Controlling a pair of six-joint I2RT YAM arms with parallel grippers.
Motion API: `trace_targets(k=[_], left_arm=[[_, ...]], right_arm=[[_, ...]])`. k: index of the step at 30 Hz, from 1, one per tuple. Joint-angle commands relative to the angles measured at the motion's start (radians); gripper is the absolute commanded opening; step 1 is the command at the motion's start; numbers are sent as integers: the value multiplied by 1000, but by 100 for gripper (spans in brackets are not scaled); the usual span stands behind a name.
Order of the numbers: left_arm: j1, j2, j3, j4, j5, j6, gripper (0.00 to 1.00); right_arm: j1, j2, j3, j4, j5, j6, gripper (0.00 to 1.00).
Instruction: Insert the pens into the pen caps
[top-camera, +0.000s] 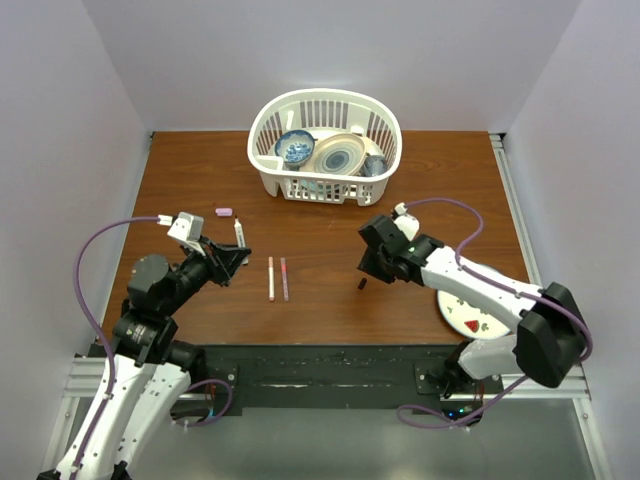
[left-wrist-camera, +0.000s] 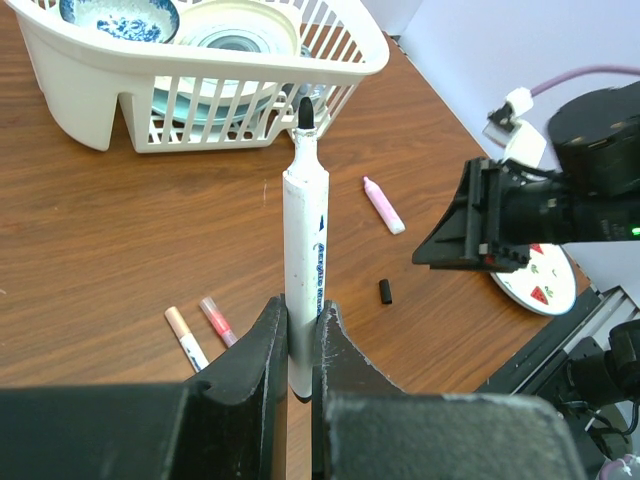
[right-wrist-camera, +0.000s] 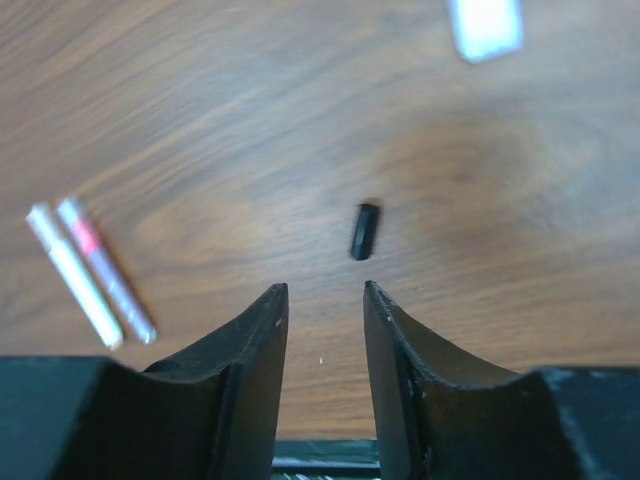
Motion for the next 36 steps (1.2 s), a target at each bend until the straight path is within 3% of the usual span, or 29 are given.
trace_targets(k=[1, 5, 13, 30, 36], left_arm=[[1, -14, 23, 28, -3, -6, 0], [1, -15, 24, 25, 0, -6, 0], [1, -11, 24, 23, -1, -6, 0], [1, -29, 26, 20, -16, -6, 0], [1, -35, 24, 19, -24, -7, 0]], right_arm=[[2, 64, 35, -91, 86, 229, 42], [2, 162, 115, -190, 100, 317, 40], [2, 296, 172, -172, 92, 325, 37], [2, 414, 137, -117, 95, 332, 35], [5, 419, 126, -105, 109, 316, 26]])
